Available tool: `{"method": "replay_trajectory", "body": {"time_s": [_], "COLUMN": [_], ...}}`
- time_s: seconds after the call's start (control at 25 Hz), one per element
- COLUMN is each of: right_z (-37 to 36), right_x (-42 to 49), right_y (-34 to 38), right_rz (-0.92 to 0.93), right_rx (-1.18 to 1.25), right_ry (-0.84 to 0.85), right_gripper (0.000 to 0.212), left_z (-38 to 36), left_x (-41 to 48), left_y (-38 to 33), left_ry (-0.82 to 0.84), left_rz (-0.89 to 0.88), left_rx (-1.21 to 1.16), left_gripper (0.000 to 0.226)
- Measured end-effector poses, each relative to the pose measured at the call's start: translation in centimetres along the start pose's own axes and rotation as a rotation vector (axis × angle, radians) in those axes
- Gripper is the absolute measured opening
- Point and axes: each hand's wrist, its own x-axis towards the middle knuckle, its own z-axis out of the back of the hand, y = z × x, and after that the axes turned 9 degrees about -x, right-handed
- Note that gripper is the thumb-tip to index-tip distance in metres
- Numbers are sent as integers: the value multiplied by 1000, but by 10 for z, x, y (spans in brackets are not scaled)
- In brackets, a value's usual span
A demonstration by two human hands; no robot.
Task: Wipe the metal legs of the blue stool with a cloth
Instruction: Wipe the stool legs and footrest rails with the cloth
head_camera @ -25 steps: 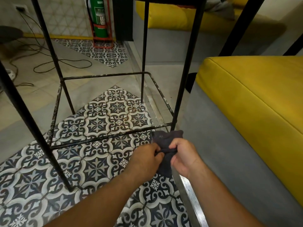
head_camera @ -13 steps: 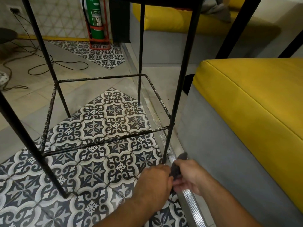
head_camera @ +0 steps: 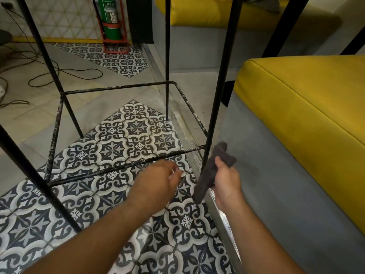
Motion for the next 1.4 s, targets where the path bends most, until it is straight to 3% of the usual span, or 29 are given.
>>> {"method": "replay_trajectory", "body": {"time_s": [0.08, 0.16, 0.2, 0.28, 0.36, 0.48, 0.72, 0.92, 1.08, 1.16, 1.32, 1.4], "right_z": [-14, -39, -55, -75, -76, -57, -91, -56, -57, -68, -53, -47], "right_x": [1, 11, 18, 29, 43, 54, 17, 59, 60, 46, 47, 55], "right_y": [3, -6, -14, -29, -32, -42, -60, -5, -22, -48, -52, -27], "right_rz": [376, 764, 835, 741, 658, 890, 862, 1022, 901, 898, 1117, 1257], "right_rx": [-368, -678, -824, -1070, -1028, -1043, -1100, -1323, -1179, -1269, -1575, -1682], "right_ry": [-18, -44, -22, 58, 88, 38, 261, 405, 238, 190, 156, 227], "right_gripper": [18, 41, 54, 58, 38, 45, 61, 41, 52, 56, 76, 69], "left_z": [17, 34, 42, 53, 62, 67, 67, 82, 84, 84, 83, 81], "left_x": [12, 19, 20, 16, 11, 8, 13, 11, 16, 18, 20, 20], "left_y": [10, 19, 24, 34, 47, 60, 80, 91, 90, 91, 92, 93], "left_ry": [-116, -167, -164, -153, -139, -56, -32, 51, 58, 48, 64, 60], "left_rz": [-30, -32, -28, -46, -80, 11, 101, 167, 209, 203, 162, 147], "left_rx": [118, 175, 199, 248, 270, 284, 443, 562, 590, 570, 607, 610], "left_gripper": [31, 30, 30, 31, 29, 34, 42, 44, 29, 21, 14, 12]}}
